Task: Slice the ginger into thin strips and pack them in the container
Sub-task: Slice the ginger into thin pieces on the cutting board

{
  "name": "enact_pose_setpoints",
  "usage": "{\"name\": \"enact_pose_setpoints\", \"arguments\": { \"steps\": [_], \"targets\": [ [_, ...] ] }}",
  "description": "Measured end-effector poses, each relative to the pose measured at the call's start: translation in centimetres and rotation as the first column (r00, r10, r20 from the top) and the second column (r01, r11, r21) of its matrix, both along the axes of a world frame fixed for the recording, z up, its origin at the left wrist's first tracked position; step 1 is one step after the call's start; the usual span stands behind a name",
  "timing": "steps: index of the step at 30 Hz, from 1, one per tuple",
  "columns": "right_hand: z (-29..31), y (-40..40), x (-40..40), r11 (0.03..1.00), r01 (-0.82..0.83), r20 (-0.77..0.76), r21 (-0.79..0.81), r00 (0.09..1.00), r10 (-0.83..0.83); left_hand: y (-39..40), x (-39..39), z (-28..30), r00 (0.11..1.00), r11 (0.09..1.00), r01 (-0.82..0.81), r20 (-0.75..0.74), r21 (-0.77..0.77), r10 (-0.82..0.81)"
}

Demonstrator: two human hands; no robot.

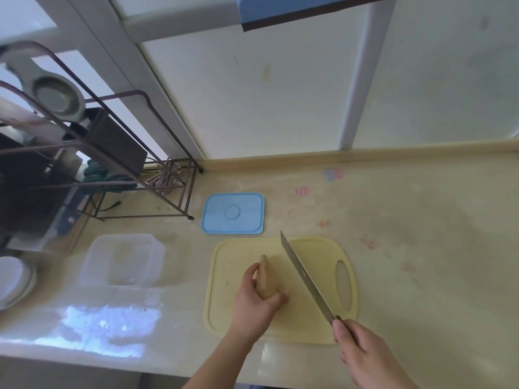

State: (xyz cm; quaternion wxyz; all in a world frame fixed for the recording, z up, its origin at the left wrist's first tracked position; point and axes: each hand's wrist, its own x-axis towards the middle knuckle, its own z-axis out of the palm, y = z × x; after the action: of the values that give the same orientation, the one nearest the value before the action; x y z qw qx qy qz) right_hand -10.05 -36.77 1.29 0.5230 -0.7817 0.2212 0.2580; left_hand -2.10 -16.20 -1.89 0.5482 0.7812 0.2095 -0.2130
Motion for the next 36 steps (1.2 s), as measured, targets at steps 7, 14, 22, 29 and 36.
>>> {"name": "enact_pose_setpoints", "arguments": {
  "steps": [7,14,22,29,36],
  "targets": [
    [0.2,-0.2,-0.3,1.0,0.008,-0.003,0.007,1.0,-0.008,2.0,0.2,1.1,0.965,0.937,0.163,-0.148,-0.309,-0.216],
    [0.5,-1.5,-1.0,0.997,-0.005,0.089,-0.072,0.996,0.011,4.0,4.3,1.9,0.95,0.97,0.217,-0.206,-0.105,-0.235],
    [0.6,-2.0,-1.3,0.982,-0.163,0.082,-0.097,0.982,0.171,2.2,6.1,2.7,0.969,0.953,0.204,-0.185,0.222,-0.164],
    [0.0,-0.5,-1.4,0.994,-0.107,0.008,-0.002,0.994,0.107,-0.2,3.0,1.1,0.907,0.853,0.336,0.108,0.399,-0.408],
    [0.9,2.5,-1.6,0.97,0.0,-0.048,0.244,0.999,0.012,0.3,2.3,0.4,0.98,0.98,0.185,0.066,0.07,-0.19]
  ]
}}
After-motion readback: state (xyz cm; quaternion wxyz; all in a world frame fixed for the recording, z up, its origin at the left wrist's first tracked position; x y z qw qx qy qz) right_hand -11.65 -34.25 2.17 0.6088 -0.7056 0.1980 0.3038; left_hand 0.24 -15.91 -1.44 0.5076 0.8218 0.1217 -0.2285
